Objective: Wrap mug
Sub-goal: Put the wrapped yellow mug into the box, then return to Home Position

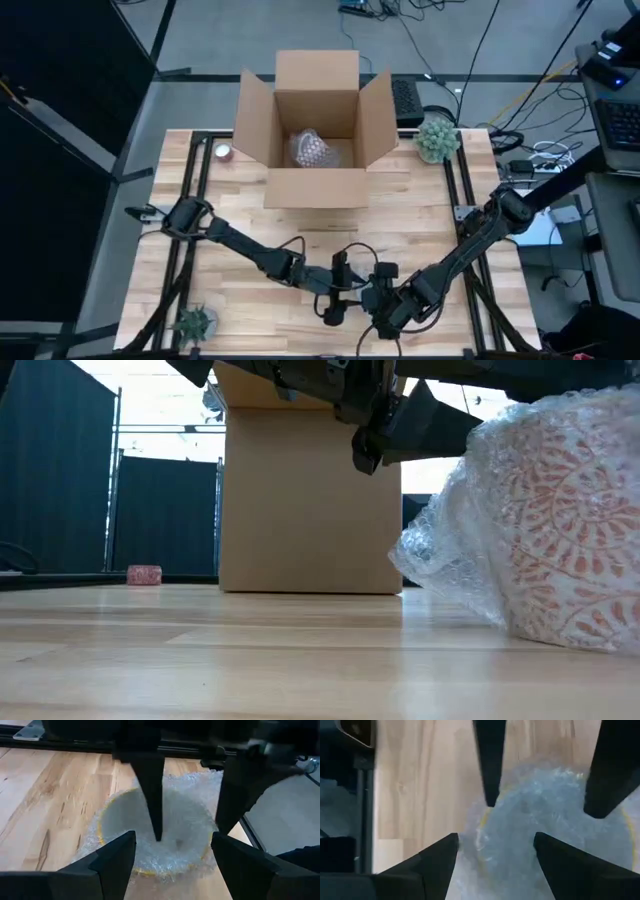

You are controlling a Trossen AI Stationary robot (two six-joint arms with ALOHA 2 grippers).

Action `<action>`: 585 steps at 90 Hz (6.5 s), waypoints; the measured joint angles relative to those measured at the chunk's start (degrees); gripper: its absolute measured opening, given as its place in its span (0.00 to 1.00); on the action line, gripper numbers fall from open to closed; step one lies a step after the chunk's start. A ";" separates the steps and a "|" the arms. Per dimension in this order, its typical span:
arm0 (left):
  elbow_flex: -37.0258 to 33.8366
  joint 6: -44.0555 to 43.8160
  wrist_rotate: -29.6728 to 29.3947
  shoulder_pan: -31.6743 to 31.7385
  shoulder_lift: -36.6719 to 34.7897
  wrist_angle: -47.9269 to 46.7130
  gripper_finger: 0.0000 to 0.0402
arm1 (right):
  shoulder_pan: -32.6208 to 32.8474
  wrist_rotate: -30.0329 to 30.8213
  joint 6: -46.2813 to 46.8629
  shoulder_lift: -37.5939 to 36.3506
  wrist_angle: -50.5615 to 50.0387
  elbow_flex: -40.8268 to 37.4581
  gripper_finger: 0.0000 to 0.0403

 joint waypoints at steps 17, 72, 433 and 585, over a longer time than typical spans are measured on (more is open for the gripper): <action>0.00 0.00 0.04 0.00 0.00 0.12 0.63 | -0.64 -0.72 -0.07 2.02 0.22 0.03 0.63; 0.00 -0.10 0.02 -0.11 0.00 0.19 0.63 | -0.71 -1.85 -7.41 6.00 0.38 0.03 0.60; -0.26 -16.39 -22.75 -14.62 -33.73 -58.17 0.63 | -64.25 -13.88 -17.73 25.70 -9.75 47.82 0.11; -7.88 -20.12 -25.64 -20.57 -55.01 -72.04 0.03 | -40.51 -8.55 -19.70 -42.17 -24.09 12.73 0.24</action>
